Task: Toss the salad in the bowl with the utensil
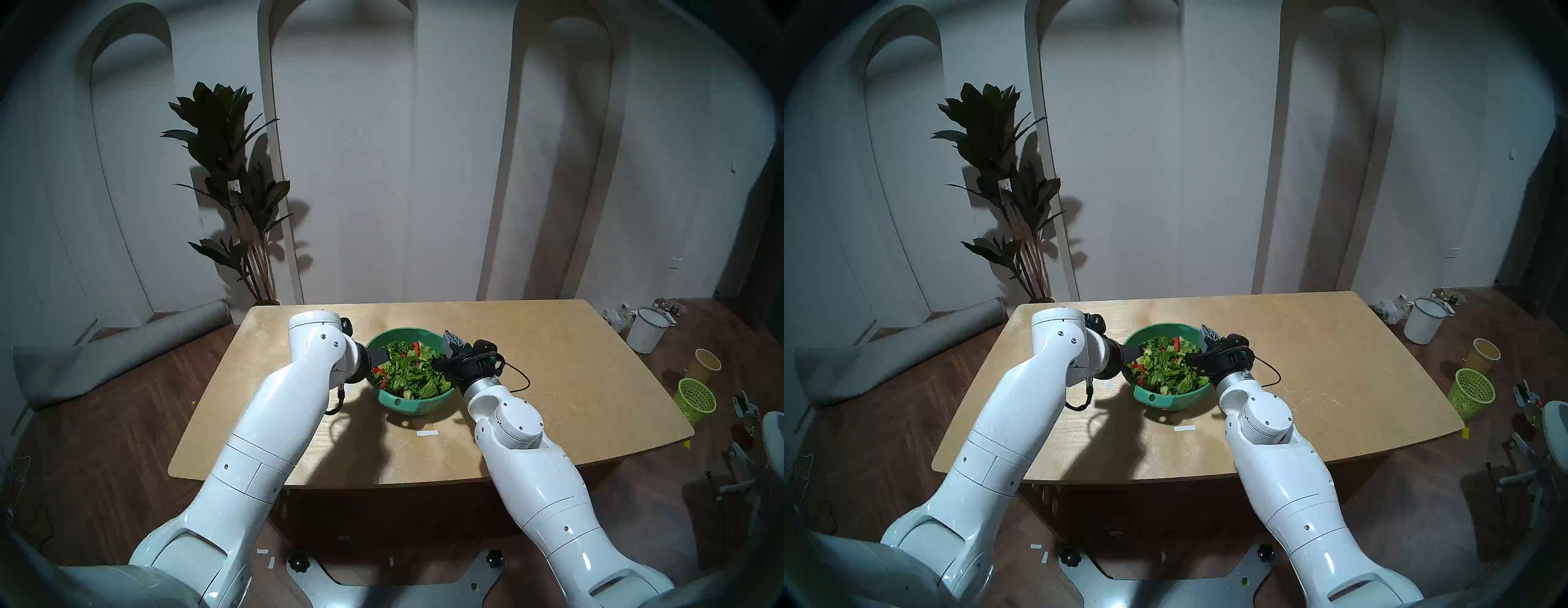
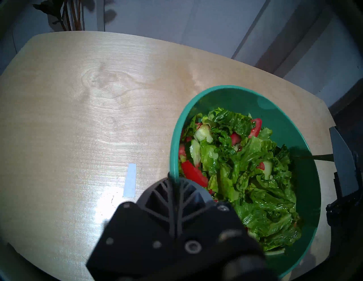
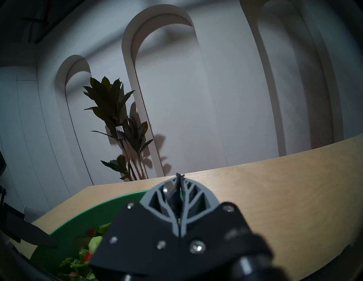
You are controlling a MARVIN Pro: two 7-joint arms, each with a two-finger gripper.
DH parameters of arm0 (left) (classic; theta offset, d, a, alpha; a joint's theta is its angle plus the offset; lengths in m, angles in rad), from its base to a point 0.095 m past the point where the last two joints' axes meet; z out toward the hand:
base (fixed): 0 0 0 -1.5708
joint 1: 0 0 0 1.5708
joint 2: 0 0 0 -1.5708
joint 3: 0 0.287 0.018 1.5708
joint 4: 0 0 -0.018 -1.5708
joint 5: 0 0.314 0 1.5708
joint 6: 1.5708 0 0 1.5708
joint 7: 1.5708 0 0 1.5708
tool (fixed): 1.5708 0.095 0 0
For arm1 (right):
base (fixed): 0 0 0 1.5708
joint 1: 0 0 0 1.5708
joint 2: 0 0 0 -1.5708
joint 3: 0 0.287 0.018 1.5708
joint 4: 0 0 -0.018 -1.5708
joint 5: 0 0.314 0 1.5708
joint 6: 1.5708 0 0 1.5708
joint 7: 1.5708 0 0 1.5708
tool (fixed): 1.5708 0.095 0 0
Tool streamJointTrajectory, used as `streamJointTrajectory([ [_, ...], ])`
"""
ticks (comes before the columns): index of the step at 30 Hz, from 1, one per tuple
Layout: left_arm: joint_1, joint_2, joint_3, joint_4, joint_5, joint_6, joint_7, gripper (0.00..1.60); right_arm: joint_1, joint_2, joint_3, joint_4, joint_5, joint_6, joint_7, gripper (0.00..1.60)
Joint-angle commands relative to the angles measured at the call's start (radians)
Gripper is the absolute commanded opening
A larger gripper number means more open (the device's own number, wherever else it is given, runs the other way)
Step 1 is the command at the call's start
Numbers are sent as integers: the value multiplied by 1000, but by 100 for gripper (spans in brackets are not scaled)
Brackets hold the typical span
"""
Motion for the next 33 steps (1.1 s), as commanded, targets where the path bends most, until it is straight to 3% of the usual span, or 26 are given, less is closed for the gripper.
streamJointTrajectory([
  [1,-32,-11,-3,-27,1,-2,103,0,28,-50,2,-41,64,4,26,0],
  [6,-31,-12,-5,-26,6,-2,99,0,33,-86,24,-55,161,34,36,0],
  [11,-30,-12,-6,-25,16,-2,81,0,28,-145,79,-54,341,121,46,0],
  [14,-29,-13,-7,-25,19,-2,79,0,30,-151,95,-54,441,172,33,0],
  [19,-30,-18,-8,-27,14,-2,102,0,18,-159,120,-87,542,243,19,0],
  [24,-30,-19,-8,-27,15,-2,100,0,-13,-145,127,-127,543,291,-37,0],
  [33,-30,-20,-9,-27,13,-2,103,0,-101,-46,77,-241,416,286,-77,0],
])
